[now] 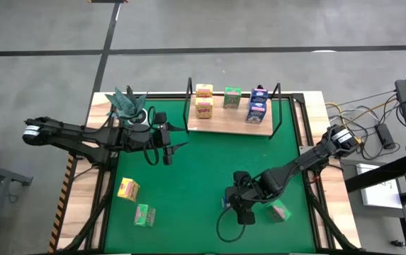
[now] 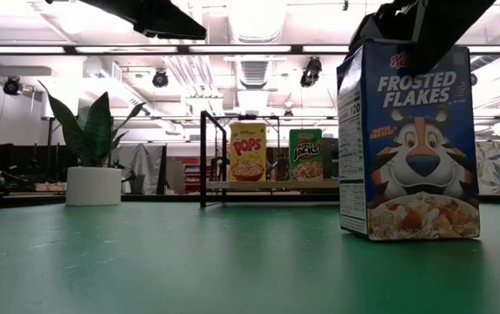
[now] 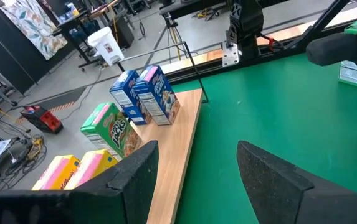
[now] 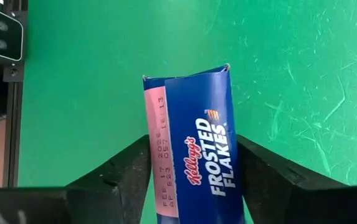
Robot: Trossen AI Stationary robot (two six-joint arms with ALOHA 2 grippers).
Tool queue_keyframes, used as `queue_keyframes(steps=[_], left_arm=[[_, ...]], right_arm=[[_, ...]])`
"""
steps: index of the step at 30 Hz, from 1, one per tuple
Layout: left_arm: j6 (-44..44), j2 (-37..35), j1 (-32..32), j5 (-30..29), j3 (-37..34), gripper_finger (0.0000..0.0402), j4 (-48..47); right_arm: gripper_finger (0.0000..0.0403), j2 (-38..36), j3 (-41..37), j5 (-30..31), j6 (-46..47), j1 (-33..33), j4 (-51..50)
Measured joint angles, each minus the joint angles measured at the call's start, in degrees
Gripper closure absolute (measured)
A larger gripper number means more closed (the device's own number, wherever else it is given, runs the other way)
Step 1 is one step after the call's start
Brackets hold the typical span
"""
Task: Stack cereal on shelf
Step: Put the blue cereal box on the shelf
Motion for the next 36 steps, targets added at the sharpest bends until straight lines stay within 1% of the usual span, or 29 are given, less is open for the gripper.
queue_keyframes(steps=[8,24,36], left_arm=[[0.01,0.0,0.0,0.0,0.0,0.02,-0.04],[0.0,0.0,0.0,0.0,0.0,0.02,0.17],[0.0,0.0,0.0,0.0,0.0,0.02,0.45]], right_arm=[[0.0229,0.0,0.0,0.02,0.0,0.0,-0.06],[0.0257,-0.02,0.0,0.01,1.49,-0.02,-0.02],[0.0264,-4.37,0.0,0.05,4.17,-1.7,-0.01]])
